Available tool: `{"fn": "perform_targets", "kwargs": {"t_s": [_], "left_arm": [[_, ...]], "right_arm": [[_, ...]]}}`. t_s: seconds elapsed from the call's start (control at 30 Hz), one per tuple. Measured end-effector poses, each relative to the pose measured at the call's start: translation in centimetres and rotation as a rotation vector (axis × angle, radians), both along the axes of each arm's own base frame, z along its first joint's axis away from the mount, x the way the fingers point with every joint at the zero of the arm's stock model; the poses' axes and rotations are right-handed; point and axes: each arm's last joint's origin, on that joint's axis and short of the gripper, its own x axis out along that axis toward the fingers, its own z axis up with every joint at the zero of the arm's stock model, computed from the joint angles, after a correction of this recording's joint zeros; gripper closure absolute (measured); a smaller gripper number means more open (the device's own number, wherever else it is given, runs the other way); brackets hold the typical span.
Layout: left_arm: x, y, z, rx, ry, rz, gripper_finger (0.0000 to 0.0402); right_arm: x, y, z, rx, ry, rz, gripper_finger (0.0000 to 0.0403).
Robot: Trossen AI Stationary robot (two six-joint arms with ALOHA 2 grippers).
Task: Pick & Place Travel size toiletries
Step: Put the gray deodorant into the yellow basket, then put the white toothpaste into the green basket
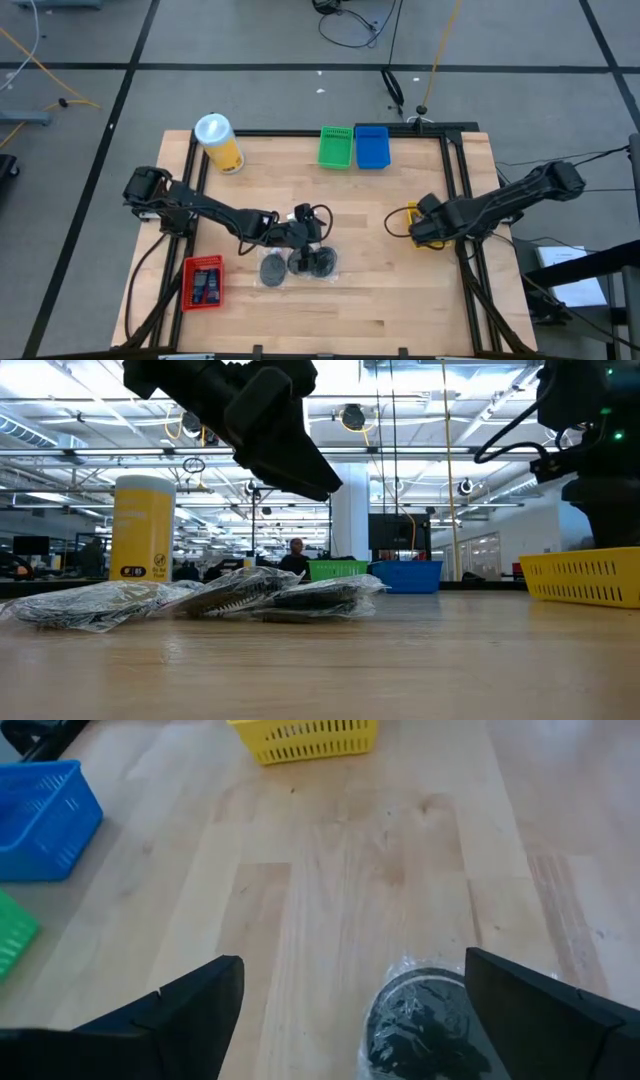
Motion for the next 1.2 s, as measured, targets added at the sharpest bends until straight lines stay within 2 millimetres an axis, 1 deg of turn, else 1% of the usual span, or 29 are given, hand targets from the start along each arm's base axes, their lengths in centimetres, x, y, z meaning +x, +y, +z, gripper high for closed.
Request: {"fn": "perform_targets", "kwargs": {"t_s": [0.2,0.37,0.53,0.63,0.7,0.83,0.93,1.07,1.13,1.2], "left_arm": [[0.0,0.0,0.0,-0.013,-0.001,0.010,0.0045],[0.0,0.0,-0.1,-0.013,0.005,0.010,0.0041],[0.0,0.0,-0.1,-0.013,0.005,0.010,0.0041],[0.0,0.0,-0.1,-0.013,0.001,0.010,0.0047],[0.0,0.0,0.0,-0.016,-0.004,0.012,0.0050],[0.1,0.0,0.0,-0.042,-0.014,0.027,0.0058],[-0.2,0.1,0.1,-0.047,0.002,0.034,0.0066],[-0.9,0.2,1.2,-0.055,0.009,0.041,0.0080],[-1.3,0.2,1.5,-0.067,0.017,0.049,0.0088],[-1.6,0.0,1.6,-0.072,0.040,0.055,0.0095]], "right_arm": [[0.3,0.2,-0.1,0.033,-0.009,0.024,0.0158],[0.2,0.1,0.0,0.043,-0.005,0.066,0.0151],[0.4,0.3,1.7,0.068,-0.089,0.102,0.0160],[1.3,0.8,2.3,0.095,-0.208,0.206,0.0168],[2.4,1.3,2.3,0.087,-0.330,0.311,0.0172],[4.9,2.4,0.9,0.043,-0.609,0.523,0.0180],[6.3,3.0,-0.8,-0.018,-0.829,0.697,0.0184],[6.7,3.0,-2.9,-0.162,-1.062,0.864,0.0187],[6.5,2.7,-3.6,-0.231,-1.137,0.904,0.0188],[6.3,2.5,-4.3,-0.280,-1.165,0.935,0.0188]]}}
